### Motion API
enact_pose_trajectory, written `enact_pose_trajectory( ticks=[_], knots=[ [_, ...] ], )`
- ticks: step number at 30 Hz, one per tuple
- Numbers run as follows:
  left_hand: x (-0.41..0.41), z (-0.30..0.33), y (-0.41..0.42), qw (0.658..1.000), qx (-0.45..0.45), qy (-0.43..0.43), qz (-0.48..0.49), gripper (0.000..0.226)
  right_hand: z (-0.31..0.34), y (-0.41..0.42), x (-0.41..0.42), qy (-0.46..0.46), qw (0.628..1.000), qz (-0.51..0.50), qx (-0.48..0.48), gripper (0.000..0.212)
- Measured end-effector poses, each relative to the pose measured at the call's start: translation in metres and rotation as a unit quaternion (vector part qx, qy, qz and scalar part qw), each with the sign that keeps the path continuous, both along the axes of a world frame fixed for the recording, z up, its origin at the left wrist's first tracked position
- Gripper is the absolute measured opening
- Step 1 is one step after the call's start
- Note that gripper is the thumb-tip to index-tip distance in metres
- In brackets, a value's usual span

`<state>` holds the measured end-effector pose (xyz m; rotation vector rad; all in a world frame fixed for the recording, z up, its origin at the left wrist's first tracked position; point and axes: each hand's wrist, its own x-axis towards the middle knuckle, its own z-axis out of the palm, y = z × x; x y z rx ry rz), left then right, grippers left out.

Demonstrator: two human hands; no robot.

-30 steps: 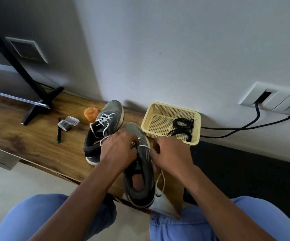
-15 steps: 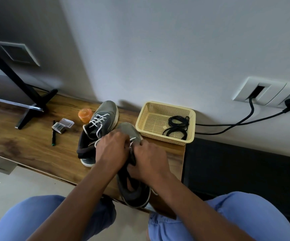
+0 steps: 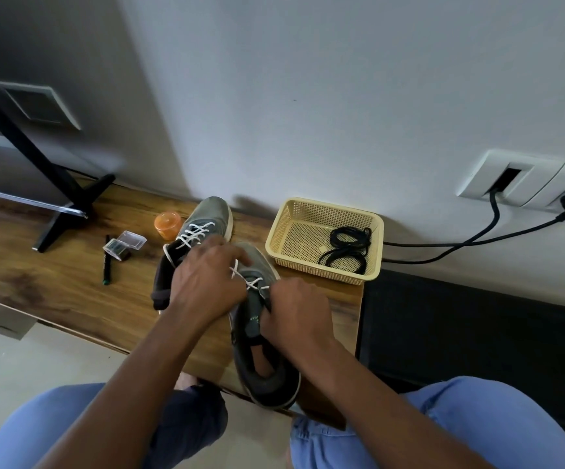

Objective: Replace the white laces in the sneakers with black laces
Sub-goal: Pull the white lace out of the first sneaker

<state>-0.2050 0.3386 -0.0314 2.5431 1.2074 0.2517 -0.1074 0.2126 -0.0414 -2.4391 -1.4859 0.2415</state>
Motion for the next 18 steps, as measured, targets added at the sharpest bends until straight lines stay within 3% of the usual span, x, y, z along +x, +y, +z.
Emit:
enact_pose_trajectory(
  ticks=[4, 9, 14, 16, 18],
  knots=[
    [0.005, -0.006, -0.01, 0.998, 0.031, 0.056, -0.029, 0.014, -0.002, 0.0, 0.001, 0.0, 1.0, 0.007, 0.013, 0.013],
    [0.002, -0.008, -0.007, 0.999, 0.041, 0.021, 0.018, 0.009, -0.004, 0.0, -0.001, -0.006, 1.0, 0.002, 0.009, 0.011],
    [-0.007, 0.005, 0.007, 0.981, 0.098, 0.03, 0.166, 0.006, -0.004, 0.0, 0.001, -0.008, 1.0, -0.003, 0.0, 0.016],
    [-0.008, 0.005, 0.008, 0.986, 0.094, 0.007, 0.136, 0.013, -0.005, 0.001, 0.0, -0.007, 1.0, -0.005, 0.002, 0.014],
    [-0.004, 0.003, 0.004, 0.997, 0.062, -0.012, 0.038, 0.018, -0.008, 0.002, 0.0, -0.003, 1.0, -0.01, 0.009, 0.013]
  ],
)
